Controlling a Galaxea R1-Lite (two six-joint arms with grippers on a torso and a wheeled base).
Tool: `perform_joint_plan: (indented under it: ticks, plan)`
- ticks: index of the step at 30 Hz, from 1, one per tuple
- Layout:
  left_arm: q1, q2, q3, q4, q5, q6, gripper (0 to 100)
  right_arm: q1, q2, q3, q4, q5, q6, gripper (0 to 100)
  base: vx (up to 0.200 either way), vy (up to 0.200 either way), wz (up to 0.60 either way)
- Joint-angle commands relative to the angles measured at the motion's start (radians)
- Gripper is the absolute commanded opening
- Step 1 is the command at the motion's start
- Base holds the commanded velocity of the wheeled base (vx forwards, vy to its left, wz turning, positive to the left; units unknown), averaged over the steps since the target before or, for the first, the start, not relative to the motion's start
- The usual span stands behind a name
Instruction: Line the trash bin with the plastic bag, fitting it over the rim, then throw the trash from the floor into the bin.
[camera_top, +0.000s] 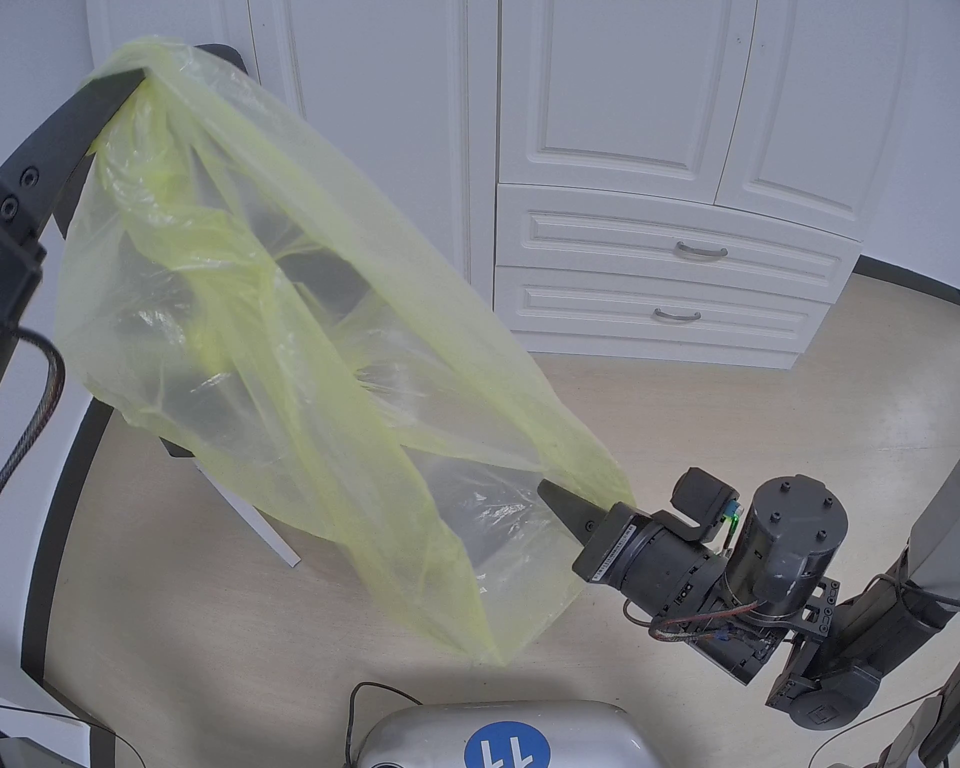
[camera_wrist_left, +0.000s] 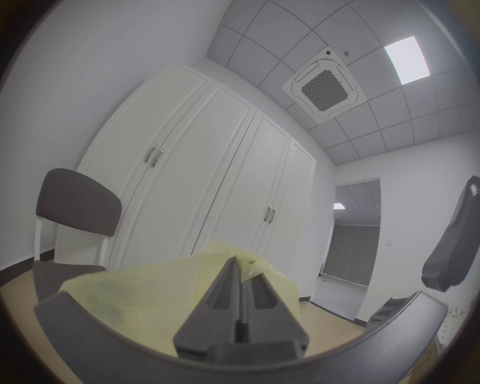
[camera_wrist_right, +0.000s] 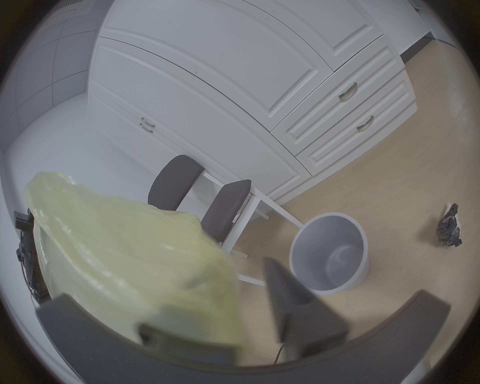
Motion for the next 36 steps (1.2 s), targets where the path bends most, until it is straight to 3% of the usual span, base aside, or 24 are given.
perform_joint_plan:
  ticks: [1,12,18,22,28,36]
  plan:
    - [0.0,0.006,0.003,-0.001,0.0,0.0,0,0.006,-0.023,0.004,0.0,0.0,-0.003,0,0.0,0.0,0.0]
    - [0.003,0.006,0.04,0.009,0.0,0.029,0,0.019,-0.051,0.009,0.007,-0.015,-0.079,0,0.0,0.0,0.0]
    - [0.013,0.009,0.061,0.015,0.0,0.034,0,0.016,-0.114,0.009,0.024,-0.061,-0.185,0,0.0,0.0,0.0]
    - [0.015,0.006,0.077,0.016,-0.001,0.035,0,0.018,-0.194,-0.01,0.144,-0.113,-0.245,0,0.0,0.0,0.0]
    - [0.021,0.008,0.097,0.067,-0.004,0.035,0,0.018,-0.306,-0.07,0.346,-0.142,-0.246,0,0.0,0.0,0.0]
    - [0.053,0.032,0.104,0.197,-0.006,0.032,0,0.019,-0.399,-0.111,0.484,-0.169,-0.25,0,0.0,0.0,0.0]
